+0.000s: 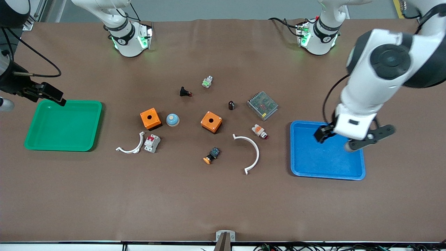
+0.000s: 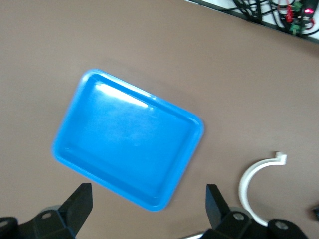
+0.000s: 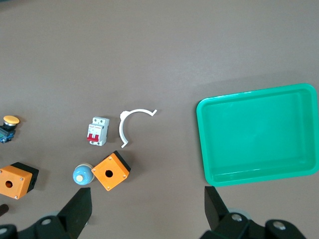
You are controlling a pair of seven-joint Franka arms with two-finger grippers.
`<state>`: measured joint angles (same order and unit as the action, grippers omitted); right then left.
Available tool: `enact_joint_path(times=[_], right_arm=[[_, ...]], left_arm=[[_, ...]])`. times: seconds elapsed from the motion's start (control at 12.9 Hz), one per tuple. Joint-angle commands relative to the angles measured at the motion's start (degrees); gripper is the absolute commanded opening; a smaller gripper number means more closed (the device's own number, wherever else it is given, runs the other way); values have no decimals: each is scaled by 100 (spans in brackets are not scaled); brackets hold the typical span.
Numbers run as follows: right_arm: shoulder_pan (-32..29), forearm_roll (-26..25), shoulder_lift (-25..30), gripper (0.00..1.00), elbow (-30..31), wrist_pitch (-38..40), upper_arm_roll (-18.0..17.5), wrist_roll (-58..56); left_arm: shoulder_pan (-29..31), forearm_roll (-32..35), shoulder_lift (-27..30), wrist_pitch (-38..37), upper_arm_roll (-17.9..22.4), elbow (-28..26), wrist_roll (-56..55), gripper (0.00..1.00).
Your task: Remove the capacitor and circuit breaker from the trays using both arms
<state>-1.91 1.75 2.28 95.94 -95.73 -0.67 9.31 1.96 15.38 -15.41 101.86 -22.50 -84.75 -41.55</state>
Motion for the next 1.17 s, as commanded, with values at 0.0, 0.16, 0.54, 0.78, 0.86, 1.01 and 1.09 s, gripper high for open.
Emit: enact_joint_path(times=[0.0,0.16,0.54,0.78,0.86,1.01,1.09], right_arm=[[-125,-61,202,100,47,55,-135,-60],[-108,-70,211,100,30,29,-214,-87],[-116,-70,211,100,-58,20,-214,-87],[-116,-79,158,100,-488,125,-205,-60],[-116,-79,158,100,-515,230,-205,-52],[-125,-87,158,100,-690,336,-197,-78],[-134,-87,158,100,-778,501,-197,-87]], left_arm=[[182,-61,467,-482,-27,-68,803,100],[-45,-463,845,-658,602,-164,1725,100],[-477,-1467,1601,-1589,1915,-410,2977,100],[-775,-1468,1927,-1635,2161,-735,3022,100],[-898,-1477,1989,-1635,2275,-762,3056,100],[-978,-1485,2024,-1617,2320,-780,3083,100],[-996,-1503,2024,-1608,2320,-771,3083,100]])
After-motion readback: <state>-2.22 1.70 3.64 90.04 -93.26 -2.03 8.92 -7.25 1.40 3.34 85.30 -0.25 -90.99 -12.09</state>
